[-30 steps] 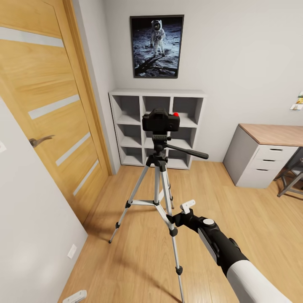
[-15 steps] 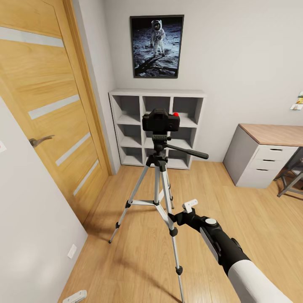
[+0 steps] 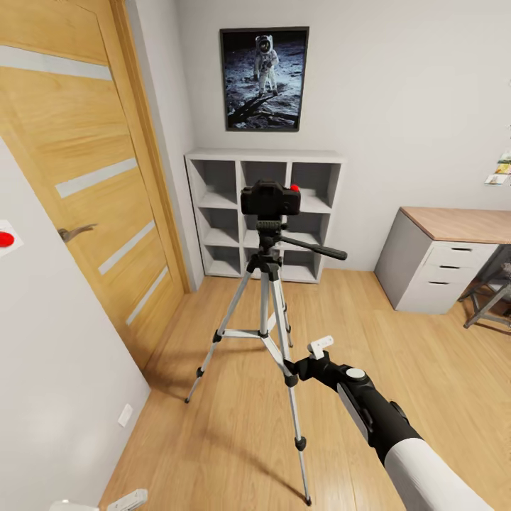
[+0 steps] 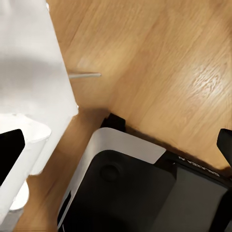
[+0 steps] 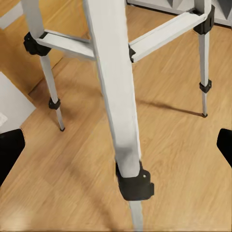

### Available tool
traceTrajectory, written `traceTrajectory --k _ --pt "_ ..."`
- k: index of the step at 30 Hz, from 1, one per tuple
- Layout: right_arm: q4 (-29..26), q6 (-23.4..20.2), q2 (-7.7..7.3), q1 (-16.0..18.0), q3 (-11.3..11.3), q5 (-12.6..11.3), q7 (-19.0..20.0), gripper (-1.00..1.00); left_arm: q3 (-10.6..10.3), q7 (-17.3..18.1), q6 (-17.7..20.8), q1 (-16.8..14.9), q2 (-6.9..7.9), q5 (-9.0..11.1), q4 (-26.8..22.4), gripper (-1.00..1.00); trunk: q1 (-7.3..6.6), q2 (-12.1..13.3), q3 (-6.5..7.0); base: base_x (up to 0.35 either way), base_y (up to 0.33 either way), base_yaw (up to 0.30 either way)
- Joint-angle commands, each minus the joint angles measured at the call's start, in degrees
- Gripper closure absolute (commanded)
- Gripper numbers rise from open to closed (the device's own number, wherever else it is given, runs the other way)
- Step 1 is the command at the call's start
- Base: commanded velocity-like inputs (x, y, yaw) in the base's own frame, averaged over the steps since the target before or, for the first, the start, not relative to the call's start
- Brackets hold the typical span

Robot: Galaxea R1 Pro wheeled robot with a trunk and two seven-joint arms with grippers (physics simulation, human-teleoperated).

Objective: Attach the digital camera to the camera tripod in the bedroom.

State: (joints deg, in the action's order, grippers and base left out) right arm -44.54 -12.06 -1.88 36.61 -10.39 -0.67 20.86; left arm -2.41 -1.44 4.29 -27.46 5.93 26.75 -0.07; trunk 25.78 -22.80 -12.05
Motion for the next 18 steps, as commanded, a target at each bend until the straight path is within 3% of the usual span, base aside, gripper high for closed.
traceTrajectory --k 1,18 --pt "-0.1 -0.3 -0.05 0.0 -0.1 0.0 0.1 -1.0 -0.3 -0.1 0.2 0.0 -0.03 0.4 0.0 -1.0 0.0 -0.1 -0.11 -0.315 0.0 0.0" --pt "-0.1 -0.3 -0.05 0.0 -0.2 0.1 0.1 -1.0 -0.2 -0.1 0.2 0.0 -0.73 0.4 0.0 -1.0 0.0 -0.1 -0.11 -0.33 0.0 0.0"
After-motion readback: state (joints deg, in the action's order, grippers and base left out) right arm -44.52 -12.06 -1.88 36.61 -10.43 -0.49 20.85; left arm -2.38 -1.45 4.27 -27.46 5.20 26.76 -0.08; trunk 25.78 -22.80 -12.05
